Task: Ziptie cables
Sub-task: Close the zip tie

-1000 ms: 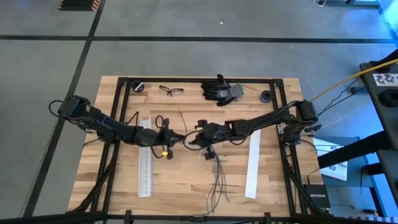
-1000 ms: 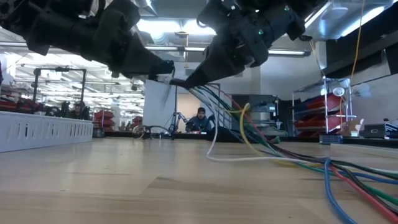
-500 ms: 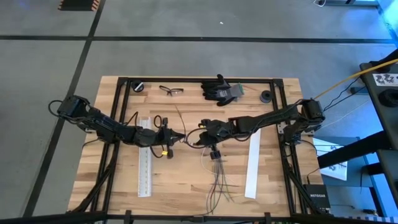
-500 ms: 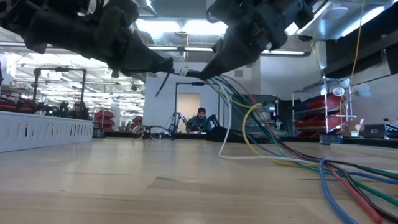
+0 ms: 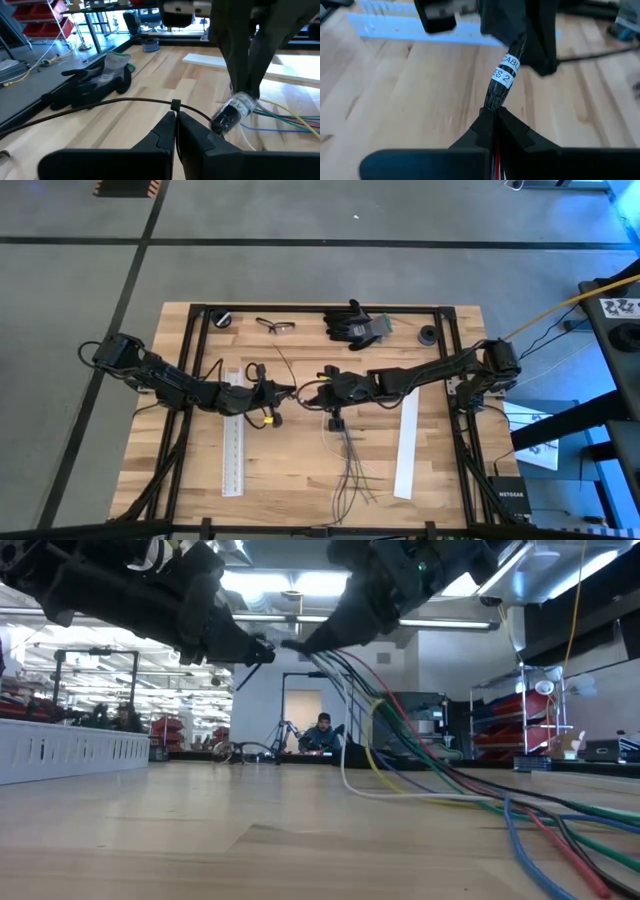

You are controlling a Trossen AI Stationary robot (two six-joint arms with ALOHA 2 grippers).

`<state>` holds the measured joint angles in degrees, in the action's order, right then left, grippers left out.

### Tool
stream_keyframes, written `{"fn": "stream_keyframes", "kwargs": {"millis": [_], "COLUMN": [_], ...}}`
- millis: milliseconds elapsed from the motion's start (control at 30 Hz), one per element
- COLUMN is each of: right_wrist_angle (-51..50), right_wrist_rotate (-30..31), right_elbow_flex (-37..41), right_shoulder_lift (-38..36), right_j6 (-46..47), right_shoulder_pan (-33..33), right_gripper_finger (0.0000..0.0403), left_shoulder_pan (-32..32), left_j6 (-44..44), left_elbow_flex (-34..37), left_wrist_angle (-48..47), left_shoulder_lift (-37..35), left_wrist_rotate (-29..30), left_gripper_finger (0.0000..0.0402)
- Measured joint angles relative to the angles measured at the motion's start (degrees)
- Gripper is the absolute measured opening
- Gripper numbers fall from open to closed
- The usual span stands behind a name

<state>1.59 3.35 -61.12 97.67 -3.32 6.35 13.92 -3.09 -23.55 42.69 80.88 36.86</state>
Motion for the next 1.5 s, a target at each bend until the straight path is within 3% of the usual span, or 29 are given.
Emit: {"fn": "stream_keyframes", "kwargs": {"millis": [467, 600, 700, 967, 1300, 1500], "right_wrist_angle": [-4.88, -14.05, -18.83, -4.25, -3.49, 1.09], "right_wrist_rotate": [-0.66, -2.81, -0.02, 0.60, 4.19, 1.93], "right_elbow_flex": [0.04, 0.02, 0.00, 0.92, 0.94, 0.96], "right_shoulder_lift": [0.61, -3.48, -5.54, -0.76, -0.11, -0.24], "right_j6": [1.54, -0.08, -2.86, -12.03, -16.77, -19.90], "right_shoulder_pan": [0.07, 0.07, 0.07, 0.00, 0.00, 0.00], "right_gripper_finger": [0.0000, 0.0000, 0.0000, 0.0000, 0.0000, 0.0000], "left_shoulder_pan": [0.39, 0.76, 1.14, 1.53, 2.66, 2.68], "left_j6": [-0.09, -0.09, 0.24, 1.14, 1.75, 1.68], "left_elbow_flex": [0.00, -0.02, -0.01, -0.02, 0.00, 0.00], "left_wrist_angle": [0.43, 0.68, 2.11, 4.52, 4.98, 5.09], "left_shoulder_lift": [0.00, 0.00, 0.02, 0.02, 0.04, 0.04], "left_wrist_rotate": [-0.02, -0.17, -0.26, -0.80, -0.80, -0.78], "left_gripper_finger": [0.0000, 0.0000, 0.0000, 0.0000, 0.0000, 0.0000]}}
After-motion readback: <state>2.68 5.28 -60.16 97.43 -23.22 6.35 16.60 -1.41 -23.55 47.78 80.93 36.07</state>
